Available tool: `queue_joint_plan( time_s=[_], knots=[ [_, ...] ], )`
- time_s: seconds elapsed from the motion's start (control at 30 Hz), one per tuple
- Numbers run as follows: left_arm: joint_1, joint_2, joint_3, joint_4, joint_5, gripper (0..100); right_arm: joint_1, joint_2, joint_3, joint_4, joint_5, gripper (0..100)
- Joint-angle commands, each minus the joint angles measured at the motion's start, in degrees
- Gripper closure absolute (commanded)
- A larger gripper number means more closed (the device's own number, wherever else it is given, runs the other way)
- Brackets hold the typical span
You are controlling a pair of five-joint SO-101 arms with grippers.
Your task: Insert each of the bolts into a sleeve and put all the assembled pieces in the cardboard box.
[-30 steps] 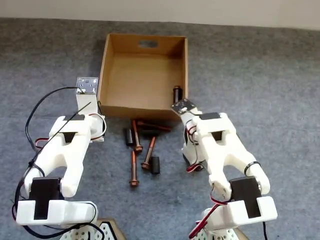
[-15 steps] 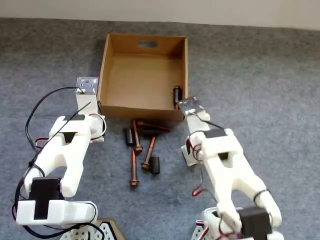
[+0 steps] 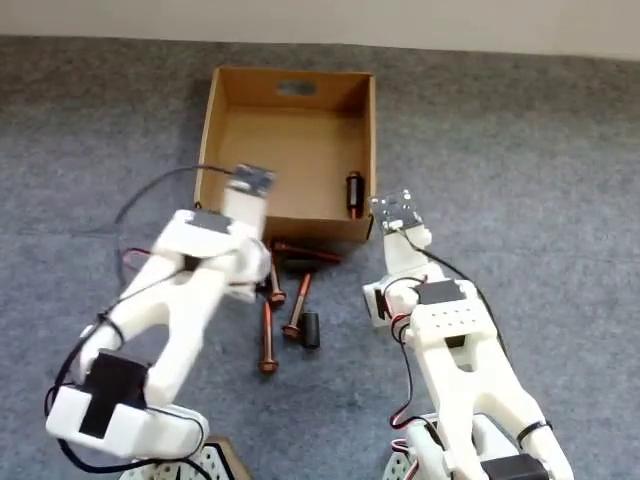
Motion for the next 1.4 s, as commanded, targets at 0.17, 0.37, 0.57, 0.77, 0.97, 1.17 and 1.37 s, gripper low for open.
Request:
queue_joint_plan(
  time_s=[0.17, 0.37, 0.57, 0.77, 0.97, 1.17, 1.37],
  knots=[
    [6.5, -0.3, 2.5, 0.5, 8.0, 83, -0.3, -0.3, -0.7, -1.0, -0.5, 99.3],
    [6.8, -0.8, 2.5, 0.9, 13.2, 83, -0.2, -0.3, -0.7, -1.0, -0.4, 99.3],
    [6.8, -1.0, 2.4, 0.9, 13.8, 83, -0.2, -0.3, -0.7, -1.0, -0.3, 99.3],
    [6.8, -9.1, 3.2, 1.0, 13.5, 92, -0.2, -0.3, -0.7, -1.0, -0.3, 99.3],
    [7.8, -19.8, 11.7, -0.7, 13.8, 84, -0.2, -0.3, -0.7, -1.1, -0.3, 99.3],
    [14.5, -21.3, 16.8, -1.1, 13.8, 79, -0.2, -0.3, -0.7, -1.1, -0.3, 99.3],
    [15.5, -21.2, 17.4, -1.1, 13.7, 79, -0.2, -0.3, -0.6, -1.1, -0.3, 99.3]
  ],
)
